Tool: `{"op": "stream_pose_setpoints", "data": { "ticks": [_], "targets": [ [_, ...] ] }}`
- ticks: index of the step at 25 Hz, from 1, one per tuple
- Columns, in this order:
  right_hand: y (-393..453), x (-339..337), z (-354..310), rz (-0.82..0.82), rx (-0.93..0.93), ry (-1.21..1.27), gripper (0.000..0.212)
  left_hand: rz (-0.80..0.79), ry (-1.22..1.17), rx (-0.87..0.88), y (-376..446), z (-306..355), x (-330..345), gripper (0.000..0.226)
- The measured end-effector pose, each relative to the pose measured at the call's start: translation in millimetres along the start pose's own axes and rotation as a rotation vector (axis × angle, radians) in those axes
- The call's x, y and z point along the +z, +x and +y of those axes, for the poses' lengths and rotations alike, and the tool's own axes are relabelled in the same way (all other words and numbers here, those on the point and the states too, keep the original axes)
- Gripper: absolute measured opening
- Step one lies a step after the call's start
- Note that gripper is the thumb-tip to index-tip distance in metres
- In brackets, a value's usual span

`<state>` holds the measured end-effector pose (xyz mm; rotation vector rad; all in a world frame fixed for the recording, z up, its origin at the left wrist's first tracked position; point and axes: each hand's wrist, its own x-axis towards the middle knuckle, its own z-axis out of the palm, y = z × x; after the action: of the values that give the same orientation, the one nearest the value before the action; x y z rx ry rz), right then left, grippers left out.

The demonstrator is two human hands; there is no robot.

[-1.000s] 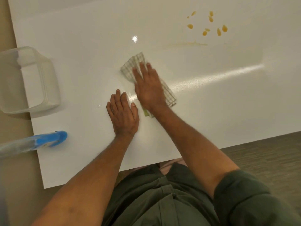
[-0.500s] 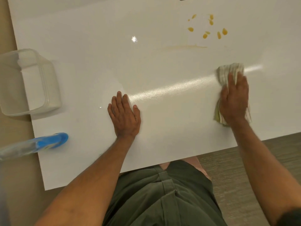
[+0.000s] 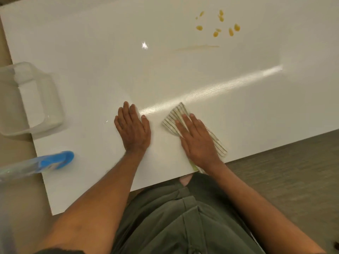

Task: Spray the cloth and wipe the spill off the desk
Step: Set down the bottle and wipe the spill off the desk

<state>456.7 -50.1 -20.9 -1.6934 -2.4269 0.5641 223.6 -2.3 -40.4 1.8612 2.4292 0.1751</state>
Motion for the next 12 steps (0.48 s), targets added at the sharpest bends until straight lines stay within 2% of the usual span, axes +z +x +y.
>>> {"op": "stream_pose_setpoints", "data": {
  "ticks": [5,8,12],
  "targets": [
    [-18.4,-36.3,101.4,0.08,0.308,-0.043,0.059,-0.003,-0.026,-0.014,0.2,-0.5,2.6,0.054],
    [13.1,-57.4,155.3,0.191,0.467,-0.057,0.055,-0.008,-0.02,-0.026,0.3,0.0,3.6,0.056],
    [74.8,-68.7,191.7,0.299,0.636,-0.116,0.055,0.008,0.006,-0.034,1.1,0.1,5.1,0.057]
  ]
}}
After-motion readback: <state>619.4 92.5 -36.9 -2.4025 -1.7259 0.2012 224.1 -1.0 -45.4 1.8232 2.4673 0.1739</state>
